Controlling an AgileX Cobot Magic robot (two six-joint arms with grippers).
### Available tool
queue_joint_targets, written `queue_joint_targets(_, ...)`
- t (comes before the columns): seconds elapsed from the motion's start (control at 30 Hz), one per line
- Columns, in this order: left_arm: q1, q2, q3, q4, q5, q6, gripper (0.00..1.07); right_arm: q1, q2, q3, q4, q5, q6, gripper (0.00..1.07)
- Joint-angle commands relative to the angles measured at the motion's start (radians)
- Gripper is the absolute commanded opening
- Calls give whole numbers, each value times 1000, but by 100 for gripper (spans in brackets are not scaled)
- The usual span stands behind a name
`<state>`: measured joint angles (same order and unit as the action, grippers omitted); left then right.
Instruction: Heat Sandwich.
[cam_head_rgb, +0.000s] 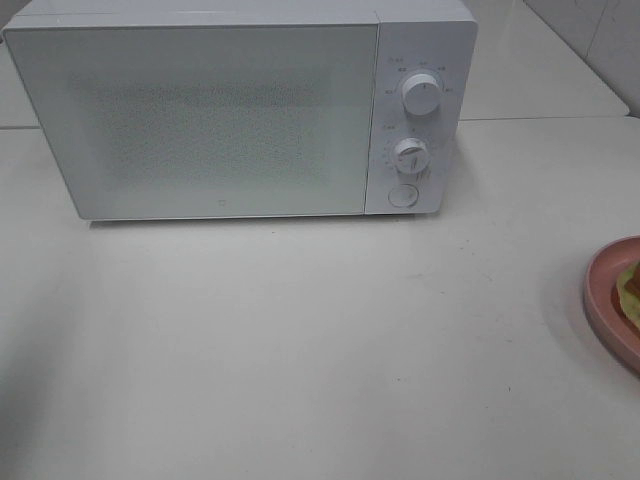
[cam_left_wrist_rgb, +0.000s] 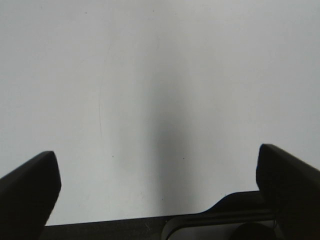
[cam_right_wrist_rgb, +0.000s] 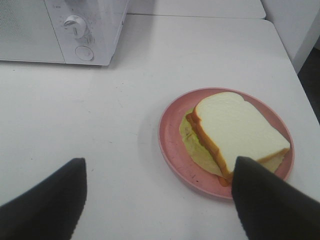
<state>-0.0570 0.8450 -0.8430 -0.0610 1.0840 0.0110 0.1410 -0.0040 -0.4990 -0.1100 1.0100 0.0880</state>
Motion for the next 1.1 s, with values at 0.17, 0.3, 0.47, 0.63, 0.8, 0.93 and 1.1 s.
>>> queue_joint_targets(0.17, 2, -186, 125, 8, -4, -11, 100, -9, -28, 0, -3, -14, -9, 75)
queue_joint_targets(0.3, 2, -285, 199, 8, -4, -5, 100, -9, -28, 0, -3, -14, -9, 75)
queue_joint_targets(0.47, 2, -398, 280, 8, -3, -3, 100, -9, -28, 0, -3, -14, -9, 75)
queue_joint_targets(0.63, 2, -538, 327, 8, -9, -3, 100, -9, -28, 0, -3, -14, -9, 75)
queue_joint_targets(0.8, 2, -671, 327, 8, -9, -3, 100, -9, -28, 0, -3, -14, -9, 75)
queue_joint_targets(0.93, 2, -767, 327, 1, -9, -5, 100, -9, -28, 0, -3, -14, -9, 75)
queue_joint_targets(1.1, 2, -836, 327, -39, -10, -5, 100, -9, -28, 0, -3, -14, -9, 75)
